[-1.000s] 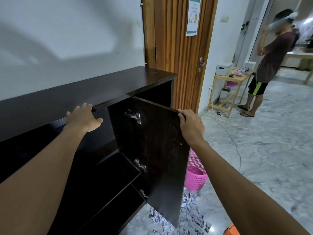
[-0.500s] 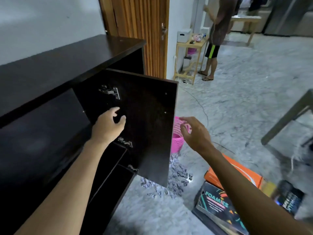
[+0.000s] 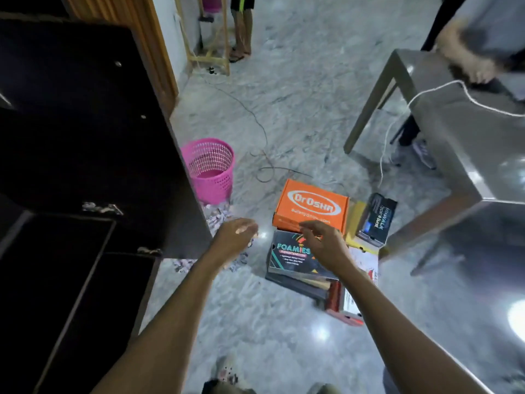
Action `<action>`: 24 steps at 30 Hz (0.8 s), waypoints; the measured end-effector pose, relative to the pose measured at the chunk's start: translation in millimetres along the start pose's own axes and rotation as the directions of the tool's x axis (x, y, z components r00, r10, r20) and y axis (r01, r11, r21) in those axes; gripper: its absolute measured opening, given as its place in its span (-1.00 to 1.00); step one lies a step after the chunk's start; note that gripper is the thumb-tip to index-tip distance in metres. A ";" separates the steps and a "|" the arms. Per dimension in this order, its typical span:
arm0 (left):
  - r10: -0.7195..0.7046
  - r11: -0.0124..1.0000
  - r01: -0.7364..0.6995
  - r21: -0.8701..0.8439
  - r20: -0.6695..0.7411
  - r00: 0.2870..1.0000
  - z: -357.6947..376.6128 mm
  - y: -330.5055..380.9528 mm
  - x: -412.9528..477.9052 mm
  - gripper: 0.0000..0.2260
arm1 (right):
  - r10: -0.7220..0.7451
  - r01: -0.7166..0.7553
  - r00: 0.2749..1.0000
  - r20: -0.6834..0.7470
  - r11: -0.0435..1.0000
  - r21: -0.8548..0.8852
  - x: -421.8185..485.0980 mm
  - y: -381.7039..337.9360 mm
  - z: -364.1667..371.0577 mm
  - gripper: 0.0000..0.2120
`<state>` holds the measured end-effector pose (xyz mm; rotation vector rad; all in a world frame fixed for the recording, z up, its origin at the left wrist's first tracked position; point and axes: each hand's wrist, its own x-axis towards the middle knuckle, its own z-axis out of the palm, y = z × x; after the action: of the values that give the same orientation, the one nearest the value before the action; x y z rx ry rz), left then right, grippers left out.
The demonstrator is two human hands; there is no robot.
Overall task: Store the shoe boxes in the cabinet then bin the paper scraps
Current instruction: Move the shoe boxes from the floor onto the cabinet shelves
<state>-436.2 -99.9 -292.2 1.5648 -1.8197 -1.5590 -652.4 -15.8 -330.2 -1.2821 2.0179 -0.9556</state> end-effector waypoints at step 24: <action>-0.221 0.962 0.221 -0.158 0.019 0.975 259.2 -358.7 294.9 -0.41 | 0.330 -0.256 0.906 -0.265 0.926 0.278 101.7 494.8 133.8 -0.75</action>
<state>-553.1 -148.1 -808.8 1.7379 -1.5192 -1.7536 -847.2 -2.2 -814.9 -0.7045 2.1675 -1.2614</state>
